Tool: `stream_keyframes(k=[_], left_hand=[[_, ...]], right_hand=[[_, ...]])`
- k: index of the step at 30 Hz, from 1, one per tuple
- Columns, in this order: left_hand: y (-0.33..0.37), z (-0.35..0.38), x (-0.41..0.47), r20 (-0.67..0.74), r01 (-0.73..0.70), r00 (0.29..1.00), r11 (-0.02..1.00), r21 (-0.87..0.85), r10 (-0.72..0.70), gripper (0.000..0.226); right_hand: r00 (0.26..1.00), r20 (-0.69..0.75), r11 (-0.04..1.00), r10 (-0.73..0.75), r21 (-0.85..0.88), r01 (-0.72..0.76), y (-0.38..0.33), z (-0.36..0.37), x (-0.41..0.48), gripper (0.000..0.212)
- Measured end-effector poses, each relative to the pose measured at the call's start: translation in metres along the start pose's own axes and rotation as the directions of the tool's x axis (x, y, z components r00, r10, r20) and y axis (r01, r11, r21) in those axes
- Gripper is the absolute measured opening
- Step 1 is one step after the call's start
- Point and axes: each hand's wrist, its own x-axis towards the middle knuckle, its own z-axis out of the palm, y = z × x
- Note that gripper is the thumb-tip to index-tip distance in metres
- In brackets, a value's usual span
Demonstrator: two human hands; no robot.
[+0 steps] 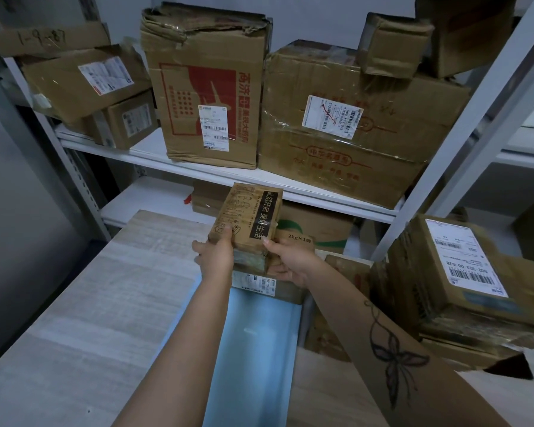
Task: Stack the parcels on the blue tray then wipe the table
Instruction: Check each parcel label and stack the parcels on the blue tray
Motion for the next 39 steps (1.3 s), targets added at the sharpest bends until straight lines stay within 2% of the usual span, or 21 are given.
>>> stream_keyframes(k=[2,4,7,11,16,18,22,24,26,29,34,39], left_hand=[[0.002,0.003,-0.012,-0.068,-0.078,0.994,0.993,0.089,0.084,0.093],[0.003,0.008,-0.027,-0.075,-0.208,0.972,0.963,0.173,0.223,0.093],[0.008,0.020,-0.058,-0.004,-0.395,0.914,0.889,0.231,0.407,0.087],[0.008,0.038,-0.094,0.084,-0.640,0.753,0.695,0.329,0.653,0.085],[-0.005,0.060,-0.120,0.283,-0.774,0.632,0.570,0.276,0.721,0.076],[-0.012,0.068,-0.123,0.378,-0.782,0.621,0.575,0.239,0.687,0.066],[-0.034,0.082,-0.121,0.542,-0.740,0.636,0.635,0.223,0.550,0.030],[-0.047,0.086,-0.118,0.557,-0.701,0.670,0.666,0.257,0.491,0.022],[-0.059,0.085,-0.115,0.554,-0.638,0.724,0.705,0.311,0.411,0.023],[-0.073,0.085,-0.110,0.554,-0.504,0.795,0.776,0.379,0.246,0.035],[-0.086,0.088,-0.107,0.528,-0.325,0.849,0.821,0.468,0.035,0.042],[-0.106,0.091,-0.098,0.496,-0.182,0.856,0.815,0.550,-0.144,0.045]], right_hand=[[0.999,-0.039,1.000,-0.020,-0.010,0.019,-0.001,-0.006,-0.005,0.060],[0.996,-0.082,0.999,-0.031,-0.021,0.029,0.000,-0.012,-0.008,0.068],[0.988,-0.133,0.997,-0.076,0.004,0.078,0.002,-0.025,-0.020,0.054],[0.966,-0.199,0.986,-0.165,-0.062,0.155,0.017,-0.044,-0.031,0.046],[0.947,-0.232,0.975,-0.220,-0.075,0.208,0.037,-0.058,-0.038,0.046],[0.937,-0.263,0.973,-0.232,-0.061,0.224,0.043,-0.062,-0.042,0.043],[0.914,-0.361,0.983,-0.186,-0.068,0.173,0.059,-0.067,-0.042,0.074],[0.915,-0.389,0.994,-0.109,-0.041,0.101,0.067,-0.070,-0.039,0.069],[0.910,-0.415,0.999,0.005,-0.038,-0.023,0.075,-0.073,-0.035,0.074],[0.851,-0.506,0.976,0.145,-0.068,-0.206,0.085,-0.078,-0.029,0.081],[0.846,-0.497,0.972,0.192,-0.024,-0.234,0.096,-0.087,-0.029,0.081],[0.851,-0.424,0.951,0.309,0.162,-0.265,0.108,-0.088,-0.037,0.069]])
